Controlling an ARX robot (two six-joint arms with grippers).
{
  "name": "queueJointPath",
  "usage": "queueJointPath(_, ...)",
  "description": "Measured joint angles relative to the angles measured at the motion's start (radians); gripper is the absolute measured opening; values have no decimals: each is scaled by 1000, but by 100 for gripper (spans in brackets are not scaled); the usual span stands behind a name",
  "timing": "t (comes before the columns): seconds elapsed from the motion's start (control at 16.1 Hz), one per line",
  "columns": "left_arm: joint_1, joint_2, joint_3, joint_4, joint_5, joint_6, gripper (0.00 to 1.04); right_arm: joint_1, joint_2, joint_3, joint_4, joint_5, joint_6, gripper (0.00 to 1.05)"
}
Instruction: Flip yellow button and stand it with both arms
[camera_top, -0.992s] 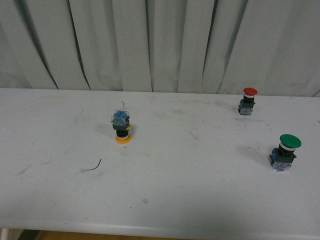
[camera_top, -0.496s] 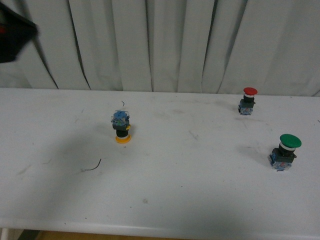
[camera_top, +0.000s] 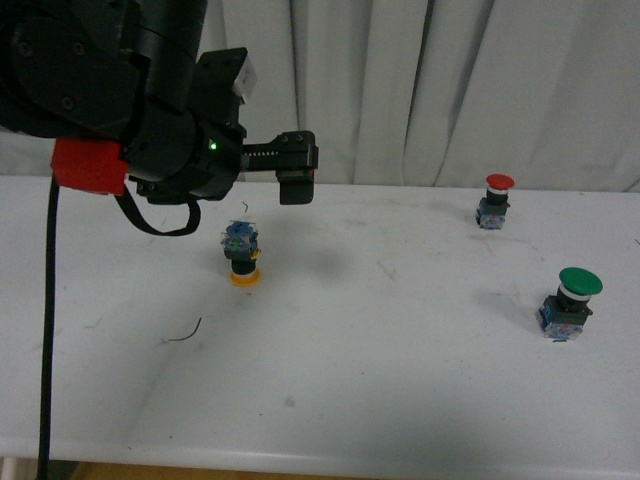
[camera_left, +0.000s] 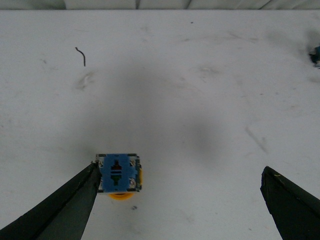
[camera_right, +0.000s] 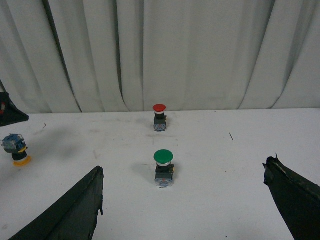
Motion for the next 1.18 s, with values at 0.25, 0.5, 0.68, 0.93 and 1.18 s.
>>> queueJointPath(0.25, 5, 101, 172, -196, -76, 41, 98, 0, 0, 0, 0, 0, 0, 98)
queueJointPath(0.5, 10, 118, 225, -267, -52, 18, 98, 0, 0, 0, 0, 0, 0, 98)
queueJointPath(0.68, 12, 141, 259, -307, -45, 10, 98, 0, 0, 0, 0, 0, 0, 98)
queueJointPath(0.93, 18, 193, 267, -318, -84, 21, 98, 0, 0, 0, 0, 0, 0, 98)
queueJointPath(1.18, 34, 213, 281, -304, -117, 43, 98, 0, 0, 0, 0, 0, 0, 98)
